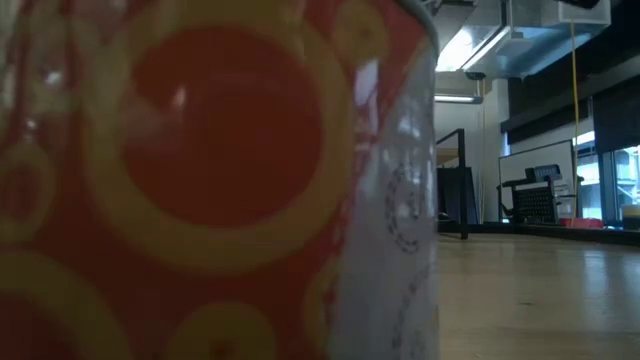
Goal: Pick and place cans onto a shelf
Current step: Put the canned meatballs on the shelf
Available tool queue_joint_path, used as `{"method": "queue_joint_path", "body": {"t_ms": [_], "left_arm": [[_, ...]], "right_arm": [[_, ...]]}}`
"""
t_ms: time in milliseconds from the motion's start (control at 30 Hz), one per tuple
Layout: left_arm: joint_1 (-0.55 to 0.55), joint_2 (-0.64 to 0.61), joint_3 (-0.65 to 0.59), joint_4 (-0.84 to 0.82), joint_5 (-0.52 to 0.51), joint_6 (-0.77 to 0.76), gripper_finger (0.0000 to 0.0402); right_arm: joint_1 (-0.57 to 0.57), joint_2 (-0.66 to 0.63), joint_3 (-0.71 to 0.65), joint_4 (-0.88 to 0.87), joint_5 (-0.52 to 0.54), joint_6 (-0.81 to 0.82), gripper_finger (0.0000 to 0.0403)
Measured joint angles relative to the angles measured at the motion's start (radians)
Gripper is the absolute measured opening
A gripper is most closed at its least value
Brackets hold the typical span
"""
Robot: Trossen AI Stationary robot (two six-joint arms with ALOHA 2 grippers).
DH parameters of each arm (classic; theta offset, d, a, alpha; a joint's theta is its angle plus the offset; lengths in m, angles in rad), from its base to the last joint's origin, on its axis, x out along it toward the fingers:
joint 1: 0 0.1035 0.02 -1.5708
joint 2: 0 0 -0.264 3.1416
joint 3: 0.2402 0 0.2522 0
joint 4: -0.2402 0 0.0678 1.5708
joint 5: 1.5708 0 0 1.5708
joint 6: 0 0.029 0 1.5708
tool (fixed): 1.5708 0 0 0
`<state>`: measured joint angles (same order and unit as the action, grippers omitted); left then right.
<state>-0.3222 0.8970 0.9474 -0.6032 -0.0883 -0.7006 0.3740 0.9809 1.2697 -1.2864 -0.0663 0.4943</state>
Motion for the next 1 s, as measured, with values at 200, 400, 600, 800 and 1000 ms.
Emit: {"method": "queue_joint_path", "body": {"t_ms": [200,400,600,800,1000], "left_arm": [[0.000,0.039,0.000,0.027,-0.001,-0.112,0.0018],[0.017,0.079,0.000,0.039,0.099,-0.261,0.0050],[-0.003,0.180,0.001,0.141,0.159,-0.287,0.0075],[-0.069,0.356,0.000,0.332,0.160,-0.103,0.0076],[-0.129,0.521,0.000,0.455,0.130,0.003,0.0074]], "right_arm": [[0.066,0.000,-0.161,0.180,-0.013,0.003,0.0000],[0.070,-0.002,-0.164,0.236,-0.009,0.025,0.0000],[0.070,-0.003,-0.101,0.236,0.085,0.020,0.0000],[0.070,-0.017,-0.073,0.230,0.127,0.019,0.0000],[0.070,-0.025,-0.073,0.219,0.129,-0.028,0.0000]]}}
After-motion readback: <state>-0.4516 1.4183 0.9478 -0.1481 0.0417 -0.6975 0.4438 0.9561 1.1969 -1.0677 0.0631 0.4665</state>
